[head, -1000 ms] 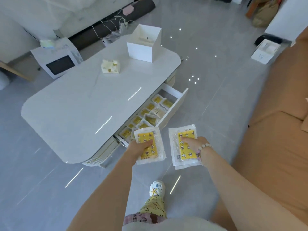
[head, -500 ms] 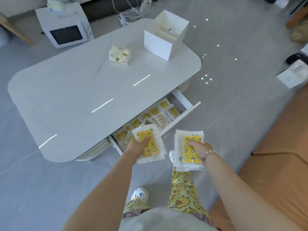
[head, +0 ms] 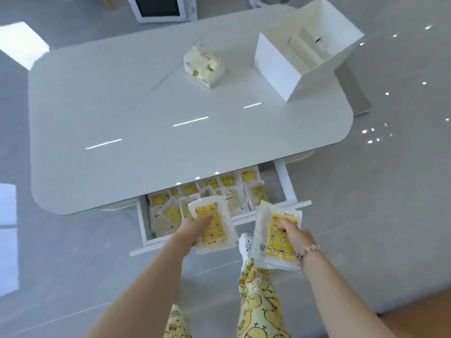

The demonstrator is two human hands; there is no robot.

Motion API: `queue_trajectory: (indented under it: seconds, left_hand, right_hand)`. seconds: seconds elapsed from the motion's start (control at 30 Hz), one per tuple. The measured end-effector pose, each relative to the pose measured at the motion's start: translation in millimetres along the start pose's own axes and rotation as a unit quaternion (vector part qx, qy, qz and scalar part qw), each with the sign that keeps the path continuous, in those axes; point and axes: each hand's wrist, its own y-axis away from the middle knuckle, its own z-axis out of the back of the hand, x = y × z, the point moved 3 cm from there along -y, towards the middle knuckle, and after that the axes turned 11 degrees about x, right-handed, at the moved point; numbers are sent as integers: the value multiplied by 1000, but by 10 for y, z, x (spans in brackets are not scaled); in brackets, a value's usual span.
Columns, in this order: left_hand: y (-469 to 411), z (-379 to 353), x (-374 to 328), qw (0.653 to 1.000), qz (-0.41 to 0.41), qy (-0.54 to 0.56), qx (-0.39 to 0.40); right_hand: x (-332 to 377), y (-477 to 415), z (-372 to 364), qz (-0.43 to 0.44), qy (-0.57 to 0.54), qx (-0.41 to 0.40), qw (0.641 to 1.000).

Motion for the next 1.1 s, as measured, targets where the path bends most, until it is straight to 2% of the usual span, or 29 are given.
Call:
queue_trajectory:
  seconds: [0.13, 0.27, 0.47, 0.6, 0.73, 0.83, 0.97, 1.1]
  left_hand:
    - [-280, -548, -79, 996, 20, 90, 5]
    - [-644, -850, -186, 995, 26, 92, -19]
    - [-1647, -1061, -395, 996, -23, -36, -73]
    - [-2336, -1216, -656, 984, -39, -139, -105]
    - [-2999, -1475, -892, 977, -33, -190, -87]
    - [-3306, -1662, -983, 964, -62, -248, -71]
    - [-3601, -1739, -919, 956, -68, -275, -79]
    - [-3811, -1693, -890, 959, -86, -255, -84]
  right_hand:
    - [159, -311, 571, -15, 9, -20, 1000]
    - [261, -685, 846, -7, 7, -19, 1000]
    - [242, -1509, 808, 10, 12, -6, 1000]
    - [240, -1944, 777, 54, 24, 23, 998]
    - [240, -2190, 833, 92, 38, 22, 995]
    - [167, -2265, 867, 92, 36, 21, 995]
    - [8, -2303, 854, 74, 51, 30, 996]
    - [-79, -2369, 807, 47, 52, 39, 997]
